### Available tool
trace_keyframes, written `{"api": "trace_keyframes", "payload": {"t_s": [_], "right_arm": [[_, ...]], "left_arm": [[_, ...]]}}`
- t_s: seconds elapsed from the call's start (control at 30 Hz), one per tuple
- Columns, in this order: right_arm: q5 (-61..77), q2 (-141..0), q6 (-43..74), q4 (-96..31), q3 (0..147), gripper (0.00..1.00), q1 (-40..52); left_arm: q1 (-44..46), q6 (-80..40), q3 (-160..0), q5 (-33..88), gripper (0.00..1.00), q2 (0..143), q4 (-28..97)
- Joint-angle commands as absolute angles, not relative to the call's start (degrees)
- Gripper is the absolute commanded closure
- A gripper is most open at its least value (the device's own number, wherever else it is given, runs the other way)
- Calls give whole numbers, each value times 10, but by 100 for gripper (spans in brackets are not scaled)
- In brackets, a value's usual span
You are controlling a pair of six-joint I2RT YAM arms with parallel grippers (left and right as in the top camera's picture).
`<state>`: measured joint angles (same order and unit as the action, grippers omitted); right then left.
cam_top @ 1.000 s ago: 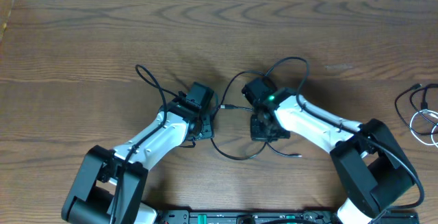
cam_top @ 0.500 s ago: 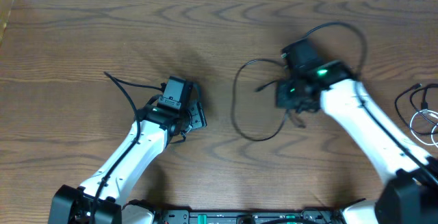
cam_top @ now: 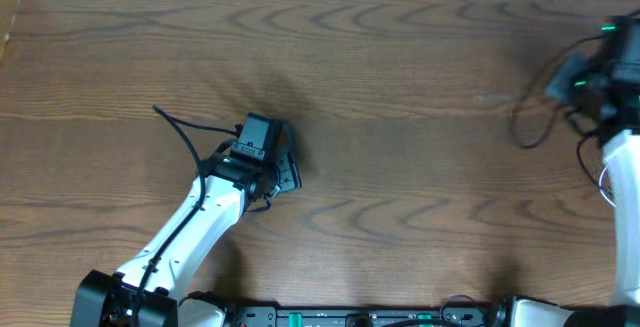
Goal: Untangle cables
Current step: 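Carry the black cable to the right table edge with the right gripper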
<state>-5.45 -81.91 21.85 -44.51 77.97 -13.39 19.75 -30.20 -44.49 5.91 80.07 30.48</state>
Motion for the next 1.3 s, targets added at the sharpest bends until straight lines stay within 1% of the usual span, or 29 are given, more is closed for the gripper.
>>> {"api": "trace_keyframes", "payload": {"t_s": [0.0, 0.17, 0.33, 0.73, 0.77, 0.8, 0.83, 0.87, 0.93, 0.97, 1.03, 1.07, 1.27], "right_arm": [[-70, -813, 209, -417, 790, 99, -206], [-69, -814, 212, -383, 790, 99, -272], [-69, -825, 212, -344, 790, 99, -313], [-54, -870, 212, -324, 790, 99, -341], [-54, -873, 212, -324, 790, 98, -342], [-54, -875, 212, -326, 790, 90, -342], [-54, -878, 212, -326, 790, 78, -342], [-54, -879, 212, -328, 790, 61, -342], [-54, -880, 212, -329, 790, 47, -342], [-54, -880, 212, -330, 790, 42, -342], [-48, -880, 212, -331, 790, 37, -342], [-41, -880, 211, -332, 790, 36, -342], [23, -880, 211, -346, 790, 34, -340]], "left_arm": [[195, -305, -447, 60, 32, 802, 310], [195, -305, -446, 60, 32, 802, 310], [195, -305, -445, 60, 32, 802, 310], [195, -305, -445, 60, 32, 802, 314], [195, -305, -445, 60, 32, 802, 315], [195, -305, -445, 60, 32, 802, 316], [195, -305, -445, 60, 32, 802, 317], [195, -305, -445, 60, 32, 802, 317], [195, -305, -445, 60, 32, 802, 318], [195, -305, -445, 60, 32, 802, 318], [195, -305, -445, 60, 32, 802, 318], [195, -305, -445, 60, 32, 802, 318], [195, -305, -445, 60, 32, 802, 318]]}}
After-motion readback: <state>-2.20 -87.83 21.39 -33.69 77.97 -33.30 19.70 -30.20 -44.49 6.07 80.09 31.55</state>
